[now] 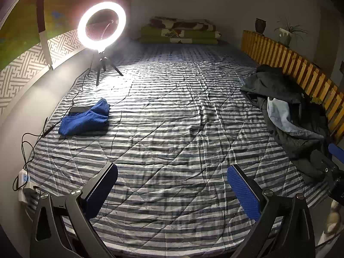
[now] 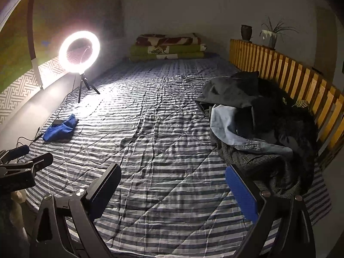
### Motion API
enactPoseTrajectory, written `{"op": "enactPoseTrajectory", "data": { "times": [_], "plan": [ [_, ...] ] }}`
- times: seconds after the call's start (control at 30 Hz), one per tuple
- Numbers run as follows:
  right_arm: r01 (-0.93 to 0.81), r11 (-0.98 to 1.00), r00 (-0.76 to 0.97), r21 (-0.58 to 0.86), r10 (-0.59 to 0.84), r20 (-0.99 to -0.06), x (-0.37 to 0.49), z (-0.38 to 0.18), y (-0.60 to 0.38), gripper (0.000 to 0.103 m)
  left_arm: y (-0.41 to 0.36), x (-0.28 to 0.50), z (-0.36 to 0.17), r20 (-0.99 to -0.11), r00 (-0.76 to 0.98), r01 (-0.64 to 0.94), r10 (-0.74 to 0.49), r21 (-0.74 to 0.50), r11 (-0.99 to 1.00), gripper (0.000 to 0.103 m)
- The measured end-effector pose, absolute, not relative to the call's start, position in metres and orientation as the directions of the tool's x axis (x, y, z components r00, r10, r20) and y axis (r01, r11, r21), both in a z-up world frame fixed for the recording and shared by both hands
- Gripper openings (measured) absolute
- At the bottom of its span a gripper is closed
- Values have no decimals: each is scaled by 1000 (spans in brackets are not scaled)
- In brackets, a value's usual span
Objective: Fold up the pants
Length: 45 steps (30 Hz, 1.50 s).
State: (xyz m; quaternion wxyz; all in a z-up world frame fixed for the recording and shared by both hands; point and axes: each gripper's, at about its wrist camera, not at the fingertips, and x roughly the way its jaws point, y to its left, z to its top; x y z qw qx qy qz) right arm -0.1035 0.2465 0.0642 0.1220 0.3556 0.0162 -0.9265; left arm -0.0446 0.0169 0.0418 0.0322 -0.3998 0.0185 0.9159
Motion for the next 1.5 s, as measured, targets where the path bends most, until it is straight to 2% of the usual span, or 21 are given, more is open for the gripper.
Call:
{"op": "enactPoseTrajectory", "data": {
  "times": [0.1,0.23,1.5],
  "plan": [
    [252,-966,-712,59,-226,-665,-105,66,244,96,14,-44,43,-729,-683,-73,44,8,-997,103],
    [274,-960,-707,53,-238,-666,-105,68,238,90,9,-42,44,-724,-688,-63,42,2,-998,103],
    [268,-962,-679,55,-229,-697,-100,55,228,90,3,-43,34,-740,-672,-46,27,6,-999,103]
  ]
}}
